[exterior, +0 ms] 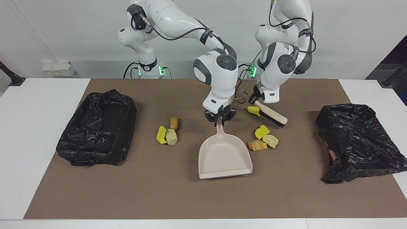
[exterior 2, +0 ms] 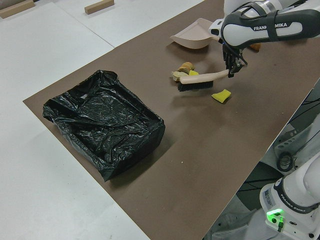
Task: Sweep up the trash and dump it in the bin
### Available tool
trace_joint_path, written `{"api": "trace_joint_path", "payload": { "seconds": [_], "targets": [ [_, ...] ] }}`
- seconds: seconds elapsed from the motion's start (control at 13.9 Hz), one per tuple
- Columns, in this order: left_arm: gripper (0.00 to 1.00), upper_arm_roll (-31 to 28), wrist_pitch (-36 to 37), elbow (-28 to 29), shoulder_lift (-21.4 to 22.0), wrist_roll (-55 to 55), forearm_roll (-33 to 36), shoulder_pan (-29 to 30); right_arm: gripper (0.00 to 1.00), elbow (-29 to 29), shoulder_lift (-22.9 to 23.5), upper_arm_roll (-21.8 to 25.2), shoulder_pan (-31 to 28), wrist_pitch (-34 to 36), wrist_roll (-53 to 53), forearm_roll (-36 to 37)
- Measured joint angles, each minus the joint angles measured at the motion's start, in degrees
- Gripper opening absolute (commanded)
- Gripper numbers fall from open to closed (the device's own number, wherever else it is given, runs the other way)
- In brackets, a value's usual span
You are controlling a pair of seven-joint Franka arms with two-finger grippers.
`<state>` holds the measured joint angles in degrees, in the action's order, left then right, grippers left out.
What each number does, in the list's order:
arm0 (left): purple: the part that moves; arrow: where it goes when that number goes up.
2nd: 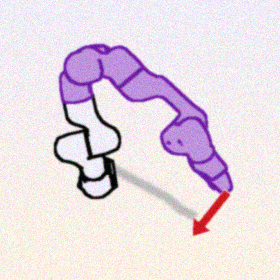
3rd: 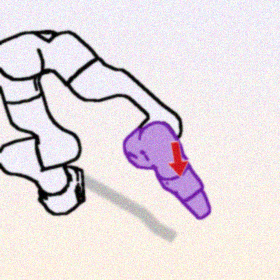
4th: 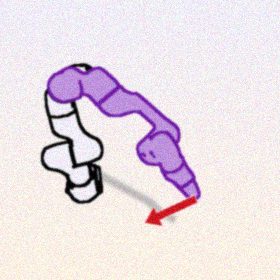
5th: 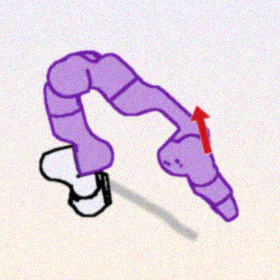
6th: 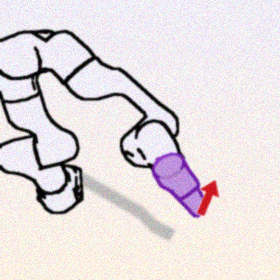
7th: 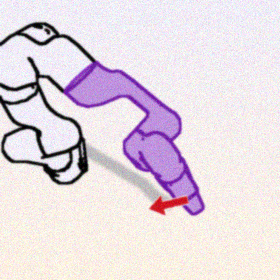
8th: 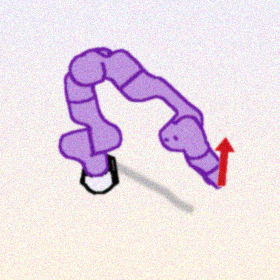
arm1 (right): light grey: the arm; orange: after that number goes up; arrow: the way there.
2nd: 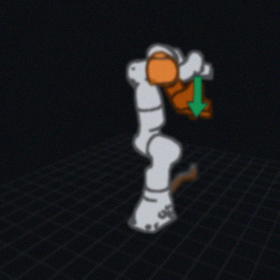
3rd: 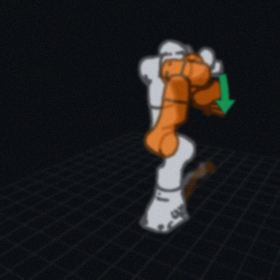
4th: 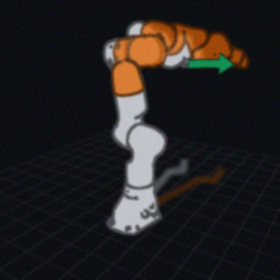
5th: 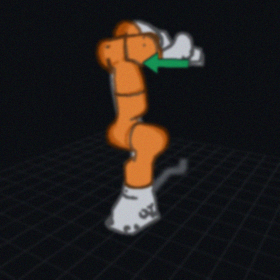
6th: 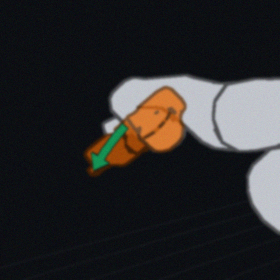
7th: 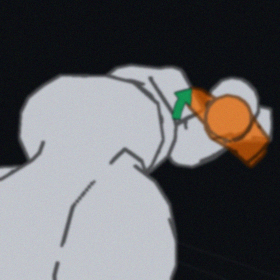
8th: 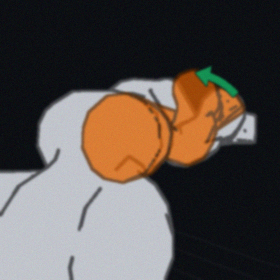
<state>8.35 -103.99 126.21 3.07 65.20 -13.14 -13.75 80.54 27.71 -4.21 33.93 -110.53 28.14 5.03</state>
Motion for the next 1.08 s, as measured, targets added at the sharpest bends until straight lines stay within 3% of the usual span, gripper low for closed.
{"api": "trace_joint_path", "payload": {
  "seconds": [0.22,0.5,0.86,1.08],
  "targets": [
    [0.00,0.03,4.32,0.02,0.57,0.74,0.00,0.01,0.00,10.34,-8.65,0.11,-1.28,1.13,-17.92,-0.13],
    [0.00,0.74,2.49,4.77,3.46,6.02,-1.89,-1.67,0.00,23.93,-16.78,0.21,-3.01,1.14,-45.24,-0.24],
    [0.00,1.15,-8.39,13.16,9.07,17.92,-6.31,-8.74,0.00,26.75,-17.67,0.19,-4.18,1.13,-64.05,-0.24],
    [0.00,1.17,-16.10,13.95,8.16,21.69,-6.79,-9.96,0.00,27.55,-17.06,-0.18,-4.00,0.80,-65.80,-0.24]
  ]
}}
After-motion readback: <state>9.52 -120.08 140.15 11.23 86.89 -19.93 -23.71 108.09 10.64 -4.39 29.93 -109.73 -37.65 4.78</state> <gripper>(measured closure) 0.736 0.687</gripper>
